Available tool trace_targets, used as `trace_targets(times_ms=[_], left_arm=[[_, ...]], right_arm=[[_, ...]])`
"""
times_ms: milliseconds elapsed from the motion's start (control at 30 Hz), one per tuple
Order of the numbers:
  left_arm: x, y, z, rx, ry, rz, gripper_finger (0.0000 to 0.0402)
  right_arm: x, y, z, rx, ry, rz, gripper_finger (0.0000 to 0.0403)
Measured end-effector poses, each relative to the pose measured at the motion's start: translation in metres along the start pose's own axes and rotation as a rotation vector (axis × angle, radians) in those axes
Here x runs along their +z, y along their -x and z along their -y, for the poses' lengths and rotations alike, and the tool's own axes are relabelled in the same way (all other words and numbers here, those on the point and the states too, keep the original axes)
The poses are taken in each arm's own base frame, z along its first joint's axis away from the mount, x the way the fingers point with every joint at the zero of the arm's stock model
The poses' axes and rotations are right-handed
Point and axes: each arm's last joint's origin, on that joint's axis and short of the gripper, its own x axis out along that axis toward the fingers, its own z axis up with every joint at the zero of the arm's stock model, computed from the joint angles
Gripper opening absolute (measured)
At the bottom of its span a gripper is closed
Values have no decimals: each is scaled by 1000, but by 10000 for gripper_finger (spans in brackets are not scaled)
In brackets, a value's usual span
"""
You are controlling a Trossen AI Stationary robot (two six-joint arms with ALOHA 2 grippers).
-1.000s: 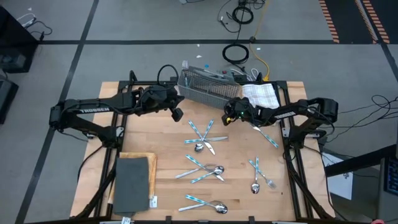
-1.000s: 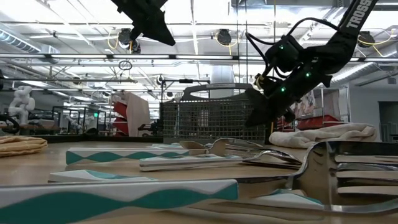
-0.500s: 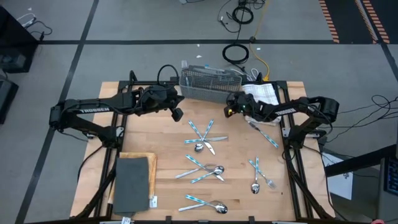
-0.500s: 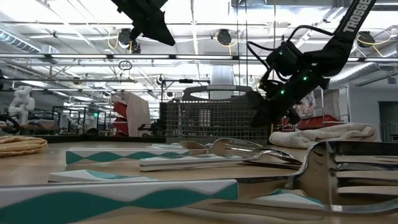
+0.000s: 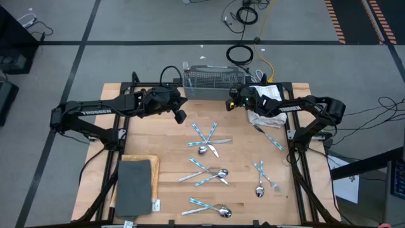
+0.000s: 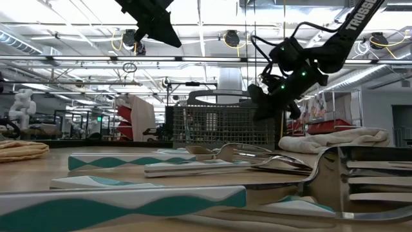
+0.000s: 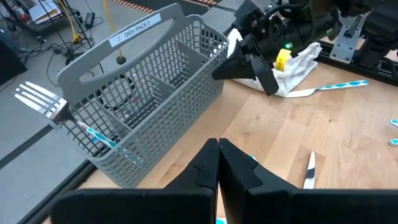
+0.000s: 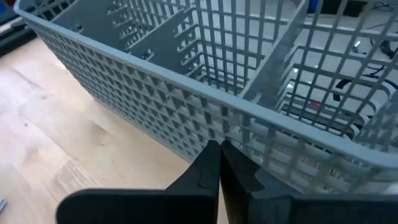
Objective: Sort silverware
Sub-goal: Adjust the silverware basket, then put the spoon into the silverware basket
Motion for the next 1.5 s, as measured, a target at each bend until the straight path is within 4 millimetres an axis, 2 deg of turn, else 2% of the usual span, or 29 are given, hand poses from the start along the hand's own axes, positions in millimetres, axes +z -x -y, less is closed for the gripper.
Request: trace_targets(times_ms=[300,500,600,733,833,900,1033,1167,1267,1367,1500], left_arm=[[0,0,0,0,0,-1,8],[0,0,0,-18,28,-7,9],[-1,0,2,-76,49,-24,8],[-4,0,6,-182,46,-55,8],[-8,0,8,-261,43,-91,8],[-13,0,10,-282,34,-126,9],[-21,2,14,-294,5,-196,9],[-29,6,21,-312,-32,-260,9],[-34,10,27,-326,-63,-303,9],[-38,13,32,-338,-81,-328,9],[-39,15,34,-343,-92,-335,9]], right_arm=[[-5,2,-9,82,1,-64,0],[-15,9,-26,167,30,-115,0],[-21,15,-40,310,62,-171,0],[-28,31,-63,611,117,-278,0],[-38,45,-77,868,121,-437,0],[-48,54,-84,941,100,-564,0],[-77,75,-96,941,159,-791,19],[-107,101,-97,866,256,-1041,61],[-122,119,-100,823,301,-1162,96],[-124,135,-105,822,310,-1204,120],[-113,156,-115,770,339,-1246,125]])
